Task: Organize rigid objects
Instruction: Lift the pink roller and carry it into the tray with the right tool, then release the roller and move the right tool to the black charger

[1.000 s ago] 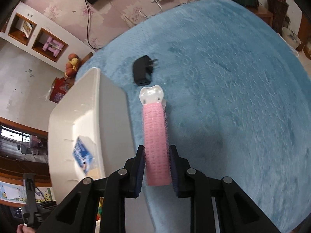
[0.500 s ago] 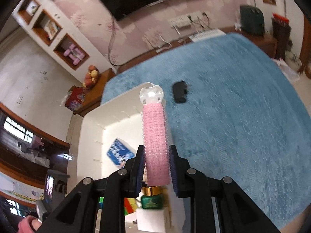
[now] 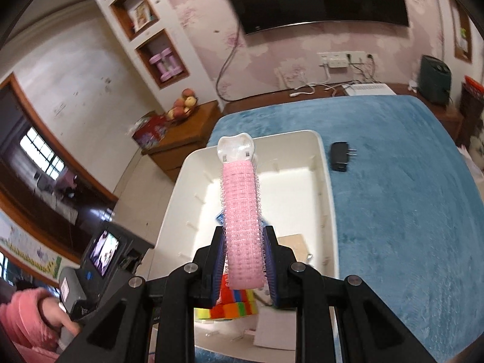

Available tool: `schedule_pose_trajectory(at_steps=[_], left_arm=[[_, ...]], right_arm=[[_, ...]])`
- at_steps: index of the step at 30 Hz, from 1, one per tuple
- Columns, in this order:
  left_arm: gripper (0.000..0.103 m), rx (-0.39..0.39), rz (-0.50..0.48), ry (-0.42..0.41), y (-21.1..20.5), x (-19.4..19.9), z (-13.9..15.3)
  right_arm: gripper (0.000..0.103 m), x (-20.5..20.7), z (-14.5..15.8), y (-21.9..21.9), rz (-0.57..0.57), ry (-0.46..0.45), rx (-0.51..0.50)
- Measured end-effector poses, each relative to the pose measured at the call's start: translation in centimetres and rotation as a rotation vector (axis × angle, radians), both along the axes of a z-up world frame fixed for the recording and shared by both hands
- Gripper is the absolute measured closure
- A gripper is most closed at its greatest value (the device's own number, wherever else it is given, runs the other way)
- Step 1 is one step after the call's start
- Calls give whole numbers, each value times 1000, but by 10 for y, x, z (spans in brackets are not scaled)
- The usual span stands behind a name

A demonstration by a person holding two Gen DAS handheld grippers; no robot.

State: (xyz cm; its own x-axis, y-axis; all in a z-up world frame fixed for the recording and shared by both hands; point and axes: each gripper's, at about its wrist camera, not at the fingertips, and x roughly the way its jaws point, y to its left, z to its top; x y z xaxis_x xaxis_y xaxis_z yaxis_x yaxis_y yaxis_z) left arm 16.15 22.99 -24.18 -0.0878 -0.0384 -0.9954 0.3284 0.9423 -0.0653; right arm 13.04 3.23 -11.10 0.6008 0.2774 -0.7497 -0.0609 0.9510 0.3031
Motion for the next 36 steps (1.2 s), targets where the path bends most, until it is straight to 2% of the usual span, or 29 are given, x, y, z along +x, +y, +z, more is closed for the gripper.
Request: schedule_pose_trajectory(at_steps=[8,11,16,23,30,36], left_arm=[[86,-7,9,4,2,-1,0],[86,-3,13,6,3,1,-4],[86,-3,31,12,7,6,-6],[86,8,82,11,13,14,-4],[86,31,149,19,16,25,-3],[86,67,206,28,14,28,-4]], right_arm=[[76,-1,0,12,40,-13,-37],[70,-1,2,6,27,-23,-50],[51,-1,5,-6,0,-39,-78],[40,4,9,-29,-15,-66,-131],[34,21,14,-47,85,-129,-279],[34,43,10,-67,207,-167,-379]])
